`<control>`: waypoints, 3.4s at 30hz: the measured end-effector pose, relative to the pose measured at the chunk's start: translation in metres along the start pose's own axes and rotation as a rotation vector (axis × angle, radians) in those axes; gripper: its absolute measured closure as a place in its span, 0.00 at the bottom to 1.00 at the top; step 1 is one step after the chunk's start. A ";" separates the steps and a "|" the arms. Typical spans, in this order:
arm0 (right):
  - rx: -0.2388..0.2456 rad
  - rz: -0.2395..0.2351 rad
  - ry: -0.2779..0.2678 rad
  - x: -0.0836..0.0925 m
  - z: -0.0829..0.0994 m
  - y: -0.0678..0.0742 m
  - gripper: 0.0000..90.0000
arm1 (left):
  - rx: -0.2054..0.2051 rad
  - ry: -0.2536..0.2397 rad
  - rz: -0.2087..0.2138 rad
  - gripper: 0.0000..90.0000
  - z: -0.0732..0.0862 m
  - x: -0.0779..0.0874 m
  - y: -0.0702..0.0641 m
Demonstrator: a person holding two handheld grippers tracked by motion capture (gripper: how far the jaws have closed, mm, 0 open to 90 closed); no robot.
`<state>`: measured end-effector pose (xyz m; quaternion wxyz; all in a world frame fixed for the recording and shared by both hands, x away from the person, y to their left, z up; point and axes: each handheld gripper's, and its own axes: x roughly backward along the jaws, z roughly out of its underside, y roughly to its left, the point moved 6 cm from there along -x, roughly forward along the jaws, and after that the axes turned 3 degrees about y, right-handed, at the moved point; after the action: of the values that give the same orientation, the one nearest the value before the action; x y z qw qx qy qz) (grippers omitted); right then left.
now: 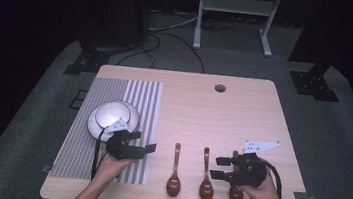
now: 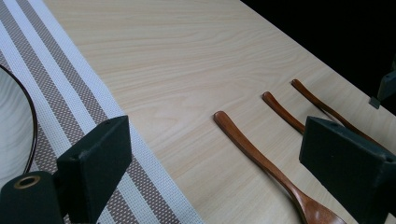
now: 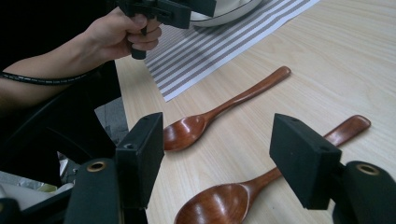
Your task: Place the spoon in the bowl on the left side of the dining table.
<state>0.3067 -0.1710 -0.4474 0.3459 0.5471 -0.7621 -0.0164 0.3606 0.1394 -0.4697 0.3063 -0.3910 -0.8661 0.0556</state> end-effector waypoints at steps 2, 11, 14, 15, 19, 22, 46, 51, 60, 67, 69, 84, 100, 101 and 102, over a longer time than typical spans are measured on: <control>0.007 -0.008 0.008 -0.002 -0.003 0.002 0.42 | 0.003 -0.001 0.000 0.09 0.000 0.000 0.000; 0.046 -0.024 0.048 -0.015 -0.009 0.010 0.50 | 0.006 -0.002 0.001 0.09 0.000 0.000 0.001; 0.052 -0.040 0.064 -0.020 -0.011 0.013 0.53 | 0.011 -0.002 0.002 0.09 0.000 -0.001 0.002; 0.057 -0.041 0.066 -0.021 -0.012 0.014 0.53 | 0.013 -0.003 0.005 0.09 0.000 -0.001 0.002; 0.067 -0.053 0.073 -0.027 -0.015 0.018 0.57 | 0.008 -0.002 0.004 0.09 0.000 0.000 0.002; 0.077 -0.066 0.087 -0.033 -0.017 0.022 0.59 | 0.005 -0.004 0.004 0.09 0.000 0.000 0.001; 0.164 -0.170 0.353 -0.106 -0.007 0.050 0.89 | 0.016 0.001 0.008 0.09 0.002 0.001 0.000; 0.178 -0.178 0.399 -0.117 -0.001 0.053 0.92 | 0.019 -0.001 0.004 0.09 0.003 0.003 0.000; 0.191 -0.172 0.448 -0.129 0.007 0.051 0.92 | 0.024 -0.011 -0.010 0.09 0.005 0.010 0.001; 0.218 -0.128 0.465 -0.134 0.014 0.049 0.92 | 0.025 -0.014 -0.008 0.09 0.006 0.010 -0.002; 0.223 -0.116 0.466 -0.135 0.016 0.048 0.92 | 0.025 -0.015 0.000 0.09 0.006 0.009 -0.005; 0.338 -0.019 0.392 -0.132 0.025 0.053 0.98 | 0.057 0.033 0.081 0.09 0.009 -0.014 -0.023; 0.382 -0.009 0.382 -0.132 0.026 0.055 0.98 | 0.083 0.076 0.103 0.09 0.007 -0.045 -0.033; 0.388 -0.006 0.385 -0.132 0.026 0.055 0.98 | 0.087 0.082 0.103 0.09 0.007 -0.046 -0.032; 0.393 -0.003 0.386 -0.132 0.026 0.056 0.98 | 0.092 0.084 0.104 0.09 0.007 -0.048 -0.032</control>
<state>0.2684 -0.0459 -0.5118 0.3719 0.5980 -0.6696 0.2360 0.3600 0.0845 -0.4879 0.3566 -0.4230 -0.8276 0.0949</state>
